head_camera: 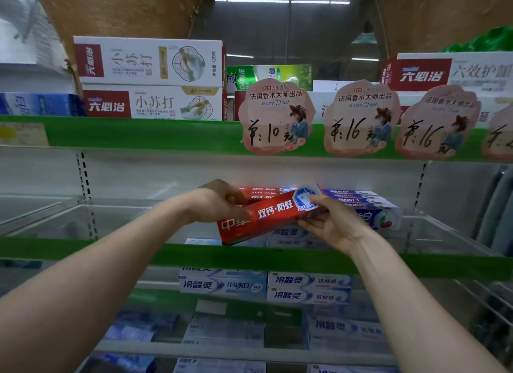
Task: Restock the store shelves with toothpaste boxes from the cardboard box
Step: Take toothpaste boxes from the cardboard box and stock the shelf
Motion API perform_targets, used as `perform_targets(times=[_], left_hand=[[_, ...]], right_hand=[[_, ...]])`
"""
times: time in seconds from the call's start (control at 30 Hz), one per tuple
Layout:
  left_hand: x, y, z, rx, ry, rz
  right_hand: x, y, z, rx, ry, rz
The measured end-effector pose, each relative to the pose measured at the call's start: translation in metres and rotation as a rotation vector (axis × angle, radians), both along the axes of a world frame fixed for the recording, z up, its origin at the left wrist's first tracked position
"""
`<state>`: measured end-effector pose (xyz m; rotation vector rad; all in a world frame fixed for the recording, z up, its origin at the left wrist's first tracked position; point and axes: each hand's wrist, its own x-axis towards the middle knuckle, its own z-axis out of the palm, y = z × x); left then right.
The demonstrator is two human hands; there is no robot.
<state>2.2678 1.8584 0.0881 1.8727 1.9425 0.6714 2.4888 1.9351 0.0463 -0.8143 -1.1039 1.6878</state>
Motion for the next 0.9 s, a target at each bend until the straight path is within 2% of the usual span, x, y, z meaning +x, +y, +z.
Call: perform_targets(times=[0.17, 0.23, 0.3, 0.4, 0.53, 0.77, 0.9], left_hand=[[-0.006, 0.003, -0.010, -0.134, -0.066, 0.005], [-0.007, 0.003, -0.012, -0.099, -0.105, -0.010], [-0.011, 0.005, -0.011, -0.028, -0.063, -0.014], [-0.015, 0.011, -0.008, 0.066, 0.040, 0.036], [-0.018, 0.020, -0.006, 0.127, 0.161, 0.065], [-0.015, 0.040, -0.020, 0.165, 0.247, 0.124], [-0.013, 0.049, -0.033, 0.206, 0.301, 0.202]], right_hand=[[-0.001, 0.002, -0.003, 0.034, 0.028, 0.055], [-0.002, 0.002, -0.002, 0.066, -0.008, 0.039], [-0.001, 0.006, 0.001, 0.176, -0.209, -0.026], [-0.003, 0.009, 0.012, 0.454, -0.661, -0.084], [-0.013, 0.012, 0.021, 0.690, -1.047, -0.089], [-0.029, 0.025, 0.025, 0.850, -1.558, -0.195], [-0.032, 0.031, 0.017, 0.889, -1.707, -0.171]])
